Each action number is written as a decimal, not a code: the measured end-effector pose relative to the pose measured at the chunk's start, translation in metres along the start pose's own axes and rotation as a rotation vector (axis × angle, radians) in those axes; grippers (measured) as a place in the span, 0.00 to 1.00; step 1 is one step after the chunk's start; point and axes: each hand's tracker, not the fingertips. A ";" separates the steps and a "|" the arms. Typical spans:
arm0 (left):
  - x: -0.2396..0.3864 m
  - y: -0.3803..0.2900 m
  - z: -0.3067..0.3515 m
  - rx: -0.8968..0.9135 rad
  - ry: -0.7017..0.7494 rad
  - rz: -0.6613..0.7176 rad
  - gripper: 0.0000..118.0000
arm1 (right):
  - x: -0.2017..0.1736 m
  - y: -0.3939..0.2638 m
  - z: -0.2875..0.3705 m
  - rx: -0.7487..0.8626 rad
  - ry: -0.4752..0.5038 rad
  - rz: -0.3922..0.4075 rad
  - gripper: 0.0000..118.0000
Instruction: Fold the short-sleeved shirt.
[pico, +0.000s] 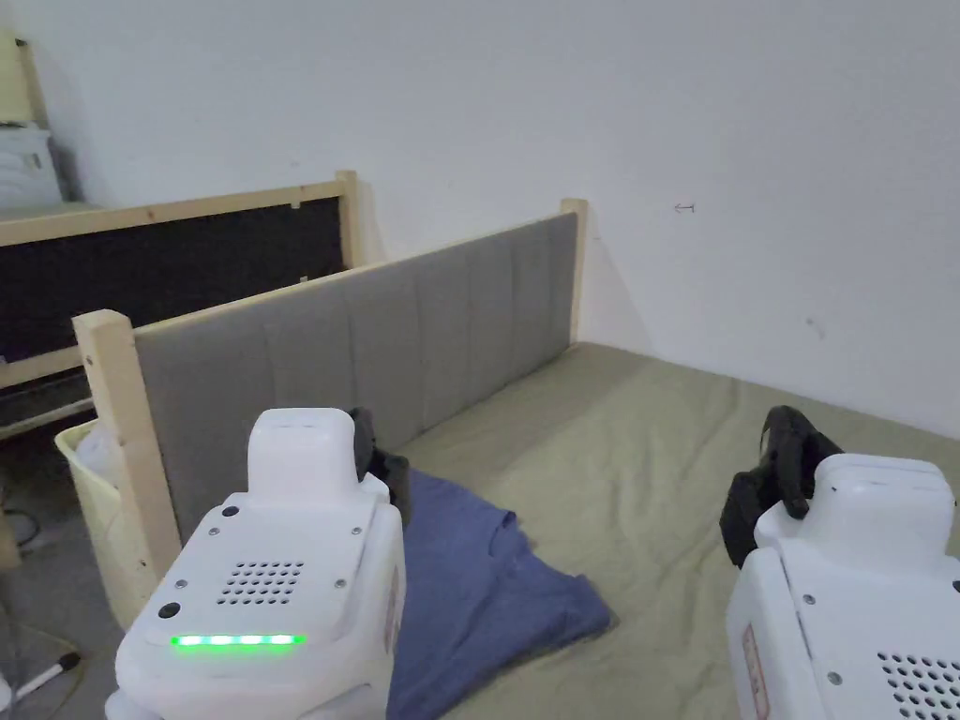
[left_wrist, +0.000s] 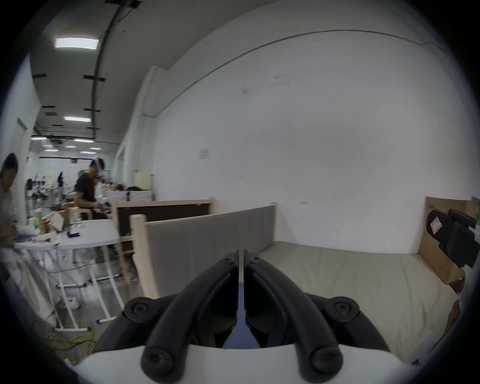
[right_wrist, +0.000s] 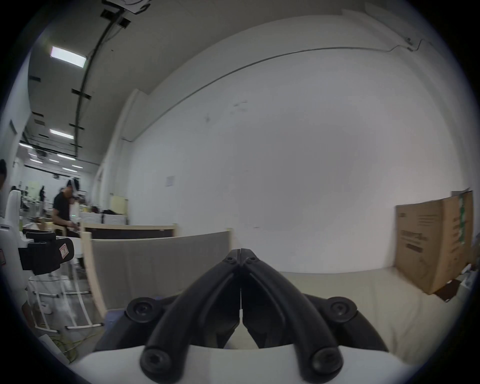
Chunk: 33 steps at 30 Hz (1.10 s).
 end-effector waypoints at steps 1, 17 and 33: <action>-0.014 -0.001 0.007 -0.008 0.027 0.007 0.03 | -0.010 -0.002 -0.002 0.000 0.026 0.000 0.00; 0.018 -0.095 -0.124 -0.405 -0.122 -0.091 0.03 | -0.013 -0.054 -0.062 -0.108 -0.006 0.029 0.00; 0.093 -0.243 -0.274 -0.965 -0.281 -0.130 0.94 | 0.069 -0.159 -0.129 -0.325 -0.171 -0.004 0.00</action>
